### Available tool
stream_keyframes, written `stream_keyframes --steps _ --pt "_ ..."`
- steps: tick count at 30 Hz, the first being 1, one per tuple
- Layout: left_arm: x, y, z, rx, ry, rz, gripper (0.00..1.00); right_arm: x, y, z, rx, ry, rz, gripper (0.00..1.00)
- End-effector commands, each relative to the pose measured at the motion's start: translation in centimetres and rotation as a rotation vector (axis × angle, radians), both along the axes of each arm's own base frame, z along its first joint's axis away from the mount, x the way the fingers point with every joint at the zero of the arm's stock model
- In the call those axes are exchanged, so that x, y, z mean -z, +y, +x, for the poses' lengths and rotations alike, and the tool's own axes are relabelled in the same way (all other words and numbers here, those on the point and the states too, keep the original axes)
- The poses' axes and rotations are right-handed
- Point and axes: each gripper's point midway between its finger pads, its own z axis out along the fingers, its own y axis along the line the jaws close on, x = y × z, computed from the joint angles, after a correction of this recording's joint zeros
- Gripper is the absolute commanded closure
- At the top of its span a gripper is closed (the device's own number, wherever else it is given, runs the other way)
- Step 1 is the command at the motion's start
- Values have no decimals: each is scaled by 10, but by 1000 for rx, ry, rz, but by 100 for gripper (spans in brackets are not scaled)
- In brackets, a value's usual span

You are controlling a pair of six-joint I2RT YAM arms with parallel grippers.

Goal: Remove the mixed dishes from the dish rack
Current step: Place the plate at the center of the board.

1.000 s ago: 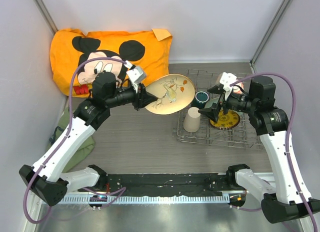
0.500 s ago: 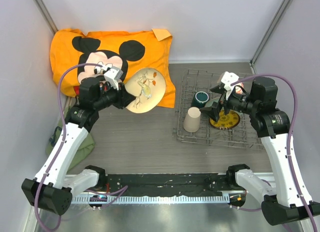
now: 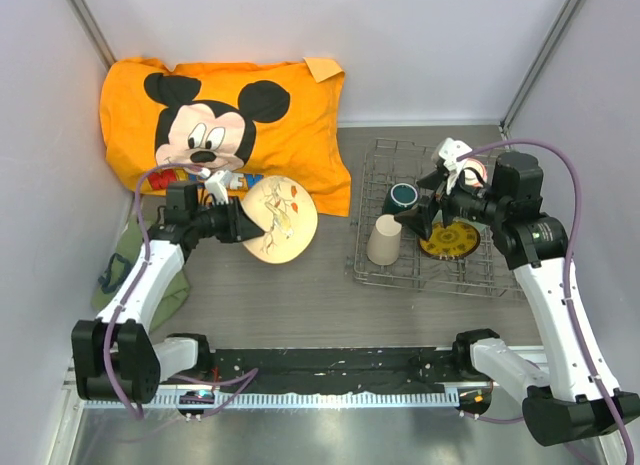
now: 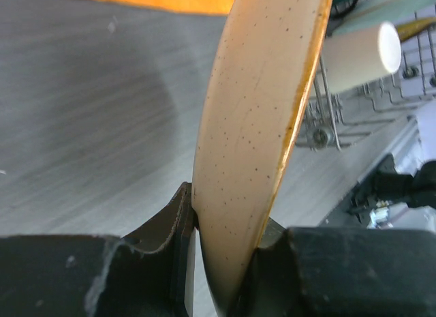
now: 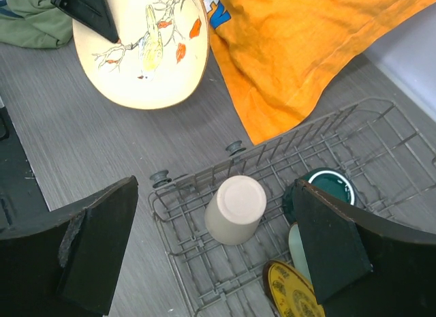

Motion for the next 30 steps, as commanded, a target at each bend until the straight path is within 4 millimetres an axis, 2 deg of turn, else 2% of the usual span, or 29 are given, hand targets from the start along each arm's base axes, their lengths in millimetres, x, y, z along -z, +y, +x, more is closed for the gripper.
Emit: stream_keyframes --steps 1,4,12,17,25,30 --pt "-40 -25 4 152 -127 -144 100 -5 6 1 -12 -19 42 0" --pt "-26 -28 8 162 -67 -173 100 1 9 1 -23 0 49 0" --pt "25 -31 24 160 74 -192 100 5 9 -1 -22 0 45 0" --pt "41 -37 30 173 117 -194 100 5 8 0 -23 -2 39 1" --pt "75 -61 26 233 232 -187 100 12 4 4 -1 -3 1 1" --pt "83 -67 29 248 256 -185 100 24 -1 5 11 -4 -35 1"
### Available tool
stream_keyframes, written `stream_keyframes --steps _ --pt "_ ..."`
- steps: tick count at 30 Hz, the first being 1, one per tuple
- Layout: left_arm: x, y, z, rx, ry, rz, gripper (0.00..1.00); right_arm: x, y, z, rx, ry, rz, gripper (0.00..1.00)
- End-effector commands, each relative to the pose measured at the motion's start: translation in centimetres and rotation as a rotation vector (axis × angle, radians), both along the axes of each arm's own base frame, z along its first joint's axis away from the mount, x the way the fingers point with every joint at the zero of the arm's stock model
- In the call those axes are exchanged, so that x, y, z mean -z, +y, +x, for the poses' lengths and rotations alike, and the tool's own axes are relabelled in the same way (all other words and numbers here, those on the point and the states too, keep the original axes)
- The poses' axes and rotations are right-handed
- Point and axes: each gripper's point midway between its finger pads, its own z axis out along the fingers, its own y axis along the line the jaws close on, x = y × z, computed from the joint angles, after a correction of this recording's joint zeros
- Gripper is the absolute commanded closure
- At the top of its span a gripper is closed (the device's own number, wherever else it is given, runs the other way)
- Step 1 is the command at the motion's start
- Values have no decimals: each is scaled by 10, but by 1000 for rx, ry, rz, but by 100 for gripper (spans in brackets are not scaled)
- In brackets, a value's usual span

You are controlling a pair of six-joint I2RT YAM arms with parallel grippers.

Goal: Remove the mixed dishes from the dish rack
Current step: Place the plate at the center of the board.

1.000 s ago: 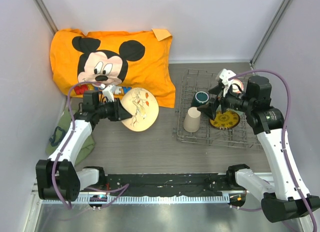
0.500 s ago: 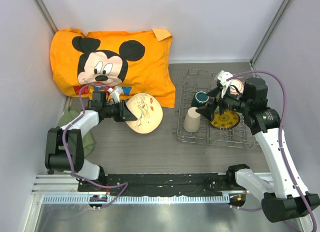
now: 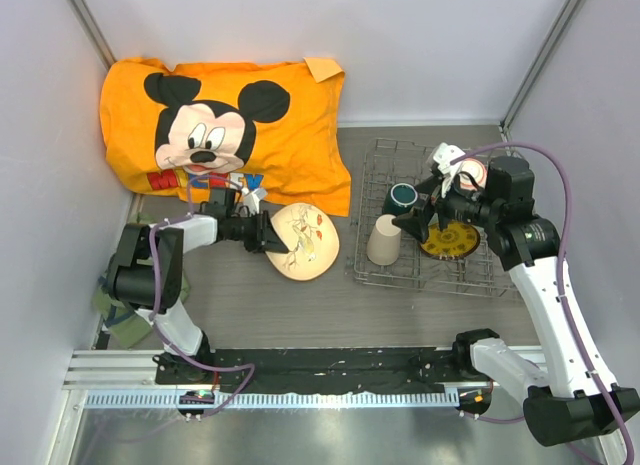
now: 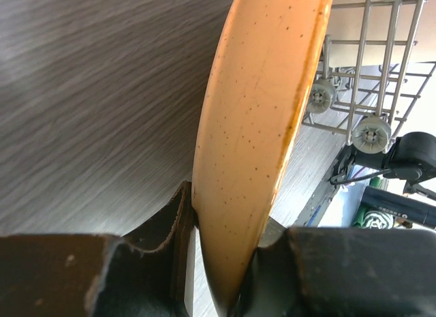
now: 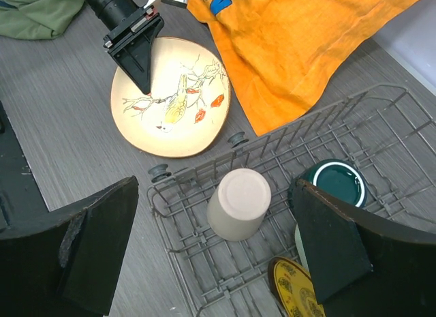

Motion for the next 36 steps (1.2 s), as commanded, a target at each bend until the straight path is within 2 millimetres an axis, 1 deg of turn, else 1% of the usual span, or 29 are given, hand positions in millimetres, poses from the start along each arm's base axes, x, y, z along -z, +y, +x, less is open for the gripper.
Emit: stream_keyframes --steps 1,4,7,8,10,11,13,14,17,19,26,28,31,32,36 --pt "-37 -19 25 64 -135 -110 100 3 -4 1 7 -45 -35 0" --pt "-34 -19 23 68 -109 -113 100 10 -6 0 11 -40 -49 0" --pt "-30 -19 25 70 -91 -107 95 19 -8 0 19 -33 -65 1" --pt "-27 -18 23 69 -79 -99 85 21 -9 0 24 -31 -70 1" --pt "-22 -17 23 74 -74 -86 78 28 -12 0 39 -32 -88 0" --pt "-20 -16 23 72 -65 -77 72 30 -14 1 45 -33 -95 1" --pt "-17 -15 24 70 -61 -65 66 35 -16 -1 52 -33 -106 0" --pt "-15 -14 25 68 -65 -55 62 36 -18 -1 58 -40 -116 1" --pt "-12 -13 24 68 -58 -40 57 40 -21 -2 69 -44 -135 1" --pt "-9 -11 24 67 -55 -26 57 44 -23 -2 72 -39 -144 0" --pt "-2 -4 25 64 -58 39 50 49 -31 -3 97 -55 -185 1" --pt "0 0 27 58 -70 68 48 51 -35 -2 114 -62 -208 1" --pt "0 5 29 50 -86 109 41 51 -41 0 137 -75 -238 0" --pt "1 7 29 47 -87 122 38 52 -43 0 143 -77 -246 0" --pt "-2 15 33 32 -119 178 35 49 -55 7 202 -101 -295 0"
